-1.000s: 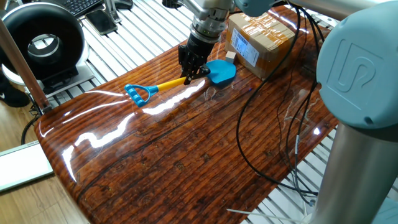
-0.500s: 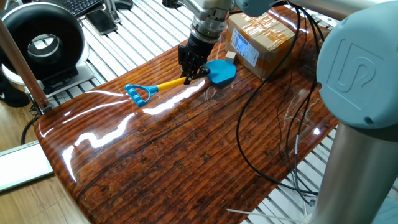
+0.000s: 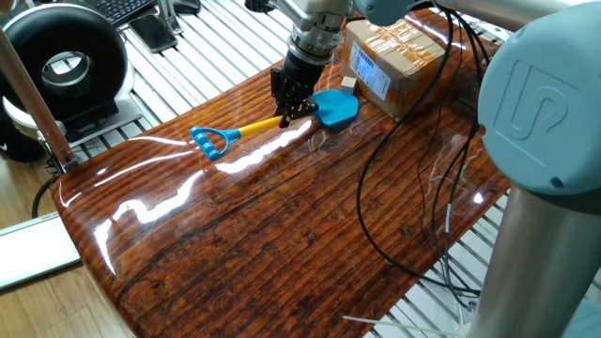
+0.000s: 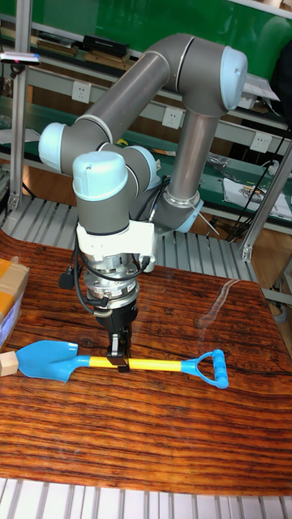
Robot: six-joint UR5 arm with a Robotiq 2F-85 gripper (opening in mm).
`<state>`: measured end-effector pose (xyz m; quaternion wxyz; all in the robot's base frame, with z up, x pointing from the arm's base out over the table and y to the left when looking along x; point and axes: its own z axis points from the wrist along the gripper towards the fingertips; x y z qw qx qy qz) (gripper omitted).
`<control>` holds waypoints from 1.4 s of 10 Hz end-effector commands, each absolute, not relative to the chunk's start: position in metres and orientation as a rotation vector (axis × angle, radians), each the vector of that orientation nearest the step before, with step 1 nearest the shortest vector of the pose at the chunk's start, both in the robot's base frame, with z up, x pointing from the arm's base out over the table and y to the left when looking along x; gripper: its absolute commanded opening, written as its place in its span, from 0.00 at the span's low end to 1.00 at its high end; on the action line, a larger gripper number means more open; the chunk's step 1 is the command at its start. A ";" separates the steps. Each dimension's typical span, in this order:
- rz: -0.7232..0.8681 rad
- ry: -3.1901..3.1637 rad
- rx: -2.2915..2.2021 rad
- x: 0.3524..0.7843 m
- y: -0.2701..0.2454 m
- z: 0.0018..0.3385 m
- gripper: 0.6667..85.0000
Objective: Use a shovel to scoop up an object
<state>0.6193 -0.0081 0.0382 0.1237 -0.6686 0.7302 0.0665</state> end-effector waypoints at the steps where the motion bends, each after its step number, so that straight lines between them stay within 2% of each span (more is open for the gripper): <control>1: 0.203 2.127 -1.933 0.621 -0.006 0.041 0.00; 14: 0.204 2.134 -1.923 0.621 -0.006 0.041 0.00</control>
